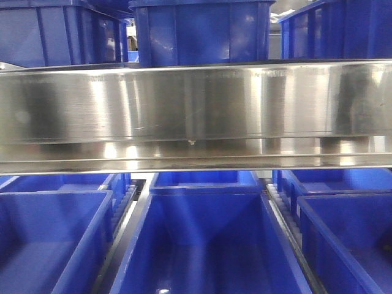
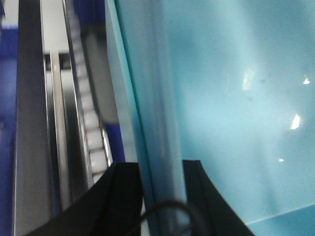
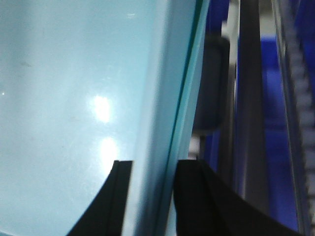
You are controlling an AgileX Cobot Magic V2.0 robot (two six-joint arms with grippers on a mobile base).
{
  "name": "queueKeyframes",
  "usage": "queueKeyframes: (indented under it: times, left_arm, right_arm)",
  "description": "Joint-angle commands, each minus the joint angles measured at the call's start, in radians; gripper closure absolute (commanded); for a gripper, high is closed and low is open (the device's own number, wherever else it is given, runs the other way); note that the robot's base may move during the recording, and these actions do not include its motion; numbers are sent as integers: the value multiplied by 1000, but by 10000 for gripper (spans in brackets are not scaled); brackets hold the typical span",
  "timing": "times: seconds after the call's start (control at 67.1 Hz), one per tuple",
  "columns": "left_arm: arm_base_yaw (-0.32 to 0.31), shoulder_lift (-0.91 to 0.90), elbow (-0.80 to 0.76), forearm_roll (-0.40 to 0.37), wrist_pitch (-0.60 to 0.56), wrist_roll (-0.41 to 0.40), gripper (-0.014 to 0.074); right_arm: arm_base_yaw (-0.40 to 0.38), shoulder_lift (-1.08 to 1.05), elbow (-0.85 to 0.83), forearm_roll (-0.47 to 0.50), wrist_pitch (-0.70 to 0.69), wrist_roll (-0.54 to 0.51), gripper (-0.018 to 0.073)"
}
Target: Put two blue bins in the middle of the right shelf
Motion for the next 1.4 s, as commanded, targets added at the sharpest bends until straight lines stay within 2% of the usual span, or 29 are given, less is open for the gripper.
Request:
queueKeyframes:
  times: [0.0, 1.385]
  left_arm:
    - [-1, -55, -38, -57, -80, 18, 707]
    - [-1, -55, -41, -51, -103, 18, 707]
  right_arm:
    - [-3, -16, -54, -18, -73, 0, 713]
    - [-3, -16, -64, -18, -73, 0, 713]
